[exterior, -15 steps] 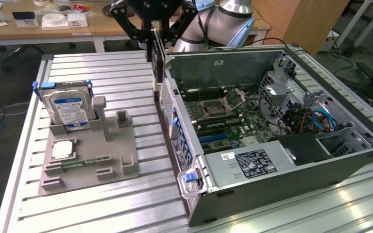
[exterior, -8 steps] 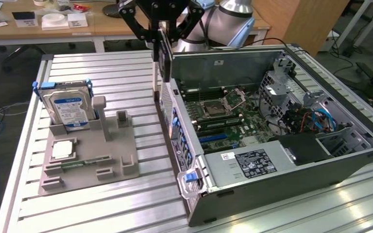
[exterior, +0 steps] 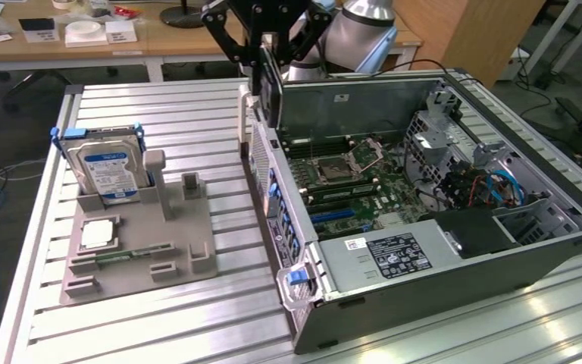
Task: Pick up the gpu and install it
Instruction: 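Pick up the gpu and move the gpu toward the slot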
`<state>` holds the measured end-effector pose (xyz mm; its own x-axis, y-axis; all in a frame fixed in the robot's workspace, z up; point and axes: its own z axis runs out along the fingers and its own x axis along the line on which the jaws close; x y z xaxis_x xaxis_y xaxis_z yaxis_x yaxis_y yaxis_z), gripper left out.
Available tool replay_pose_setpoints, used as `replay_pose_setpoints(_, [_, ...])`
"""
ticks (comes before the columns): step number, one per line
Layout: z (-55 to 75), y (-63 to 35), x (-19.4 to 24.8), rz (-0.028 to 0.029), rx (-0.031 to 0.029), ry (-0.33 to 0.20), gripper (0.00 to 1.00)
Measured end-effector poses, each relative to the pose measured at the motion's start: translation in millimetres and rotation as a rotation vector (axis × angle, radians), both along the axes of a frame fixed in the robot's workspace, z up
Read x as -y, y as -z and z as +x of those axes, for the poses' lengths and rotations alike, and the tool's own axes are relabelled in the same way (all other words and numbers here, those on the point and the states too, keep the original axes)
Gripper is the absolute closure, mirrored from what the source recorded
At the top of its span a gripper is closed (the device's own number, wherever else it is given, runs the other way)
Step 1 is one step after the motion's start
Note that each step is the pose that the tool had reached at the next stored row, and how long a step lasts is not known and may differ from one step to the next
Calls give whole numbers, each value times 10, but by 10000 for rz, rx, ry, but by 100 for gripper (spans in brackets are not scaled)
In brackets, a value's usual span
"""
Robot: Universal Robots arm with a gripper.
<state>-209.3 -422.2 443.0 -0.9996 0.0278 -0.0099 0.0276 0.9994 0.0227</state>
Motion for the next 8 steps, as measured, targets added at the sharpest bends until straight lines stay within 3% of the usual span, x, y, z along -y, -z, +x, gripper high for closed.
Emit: replay_pose_setpoints(8, [129, 3, 0, 1, 1, 0, 72])
